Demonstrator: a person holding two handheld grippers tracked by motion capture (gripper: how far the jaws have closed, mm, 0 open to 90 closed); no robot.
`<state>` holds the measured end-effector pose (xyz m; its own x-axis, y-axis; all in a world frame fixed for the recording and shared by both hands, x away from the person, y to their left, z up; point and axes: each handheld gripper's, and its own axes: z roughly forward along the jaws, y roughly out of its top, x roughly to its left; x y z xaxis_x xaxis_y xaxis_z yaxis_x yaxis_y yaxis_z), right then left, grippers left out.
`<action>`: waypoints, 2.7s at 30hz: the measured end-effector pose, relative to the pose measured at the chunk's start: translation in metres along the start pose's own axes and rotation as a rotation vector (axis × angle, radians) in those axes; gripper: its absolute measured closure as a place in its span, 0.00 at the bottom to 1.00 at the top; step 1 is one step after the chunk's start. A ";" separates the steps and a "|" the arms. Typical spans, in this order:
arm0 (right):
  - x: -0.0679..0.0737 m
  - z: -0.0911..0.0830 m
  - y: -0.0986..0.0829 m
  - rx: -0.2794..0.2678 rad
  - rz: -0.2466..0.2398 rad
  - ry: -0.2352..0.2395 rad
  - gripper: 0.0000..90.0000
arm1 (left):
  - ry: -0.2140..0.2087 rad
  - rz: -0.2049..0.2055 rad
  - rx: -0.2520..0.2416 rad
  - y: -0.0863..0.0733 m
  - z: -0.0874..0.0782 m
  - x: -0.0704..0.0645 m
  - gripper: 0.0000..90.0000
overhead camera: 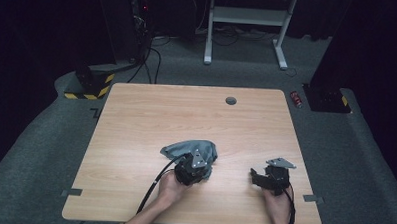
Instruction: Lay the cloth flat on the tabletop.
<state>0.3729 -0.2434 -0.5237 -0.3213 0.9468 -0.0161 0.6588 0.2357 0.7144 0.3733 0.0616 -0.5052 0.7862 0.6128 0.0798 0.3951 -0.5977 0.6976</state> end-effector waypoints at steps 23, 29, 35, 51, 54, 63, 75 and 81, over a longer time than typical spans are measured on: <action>0.016 -0.003 0.000 -0.022 -0.116 0.117 0.45 | -0.031 -0.126 -0.078 0.033 -0.031 0.058 1.00; 0.049 -0.007 0.010 -0.038 -0.186 0.281 0.75 | 0.012 -0.143 -0.076 0.041 -0.035 0.080 1.00; 0.094 -0.002 0.024 -0.076 -0.309 0.405 0.84 | 0.042 -0.162 -0.063 0.046 -0.027 0.093 1.00; 0.133 0.023 0.030 -0.021 -0.396 0.421 1.00 | 0.099 -0.209 -0.043 0.038 -0.022 0.115 1.00; 0.133 0.021 0.029 -0.015 -0.414 0.412 1.00 | 0.122 -0.224 -0.045 0.035 -0.026 0.120 1.00; 0.122 0.008 0.018 -0.001 -0.434 0.408 1.00 | 0.222 -0.260 0.004 0.026 -0.029 0.137 1.00; 0.127 -0.008 0.027 -0.140 -0.367 0.381 0.65 | 0.220 -0.288 0.069 0.026 -0.007 0.147 1.00; 0.137 0.017 0.033 -0.047 -0.331 0.367 0.57 | 0.220 -0.278 0.061 0.027 -0.011 0.147 1.00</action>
<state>0.3626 -0.1023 -0.5141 -0.7320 0.6813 -0.0065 0.4522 0.4930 0.7433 0.4943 0.1406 -0.4670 0.5261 0.8490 0.0492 0.6124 -0.4183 0.6708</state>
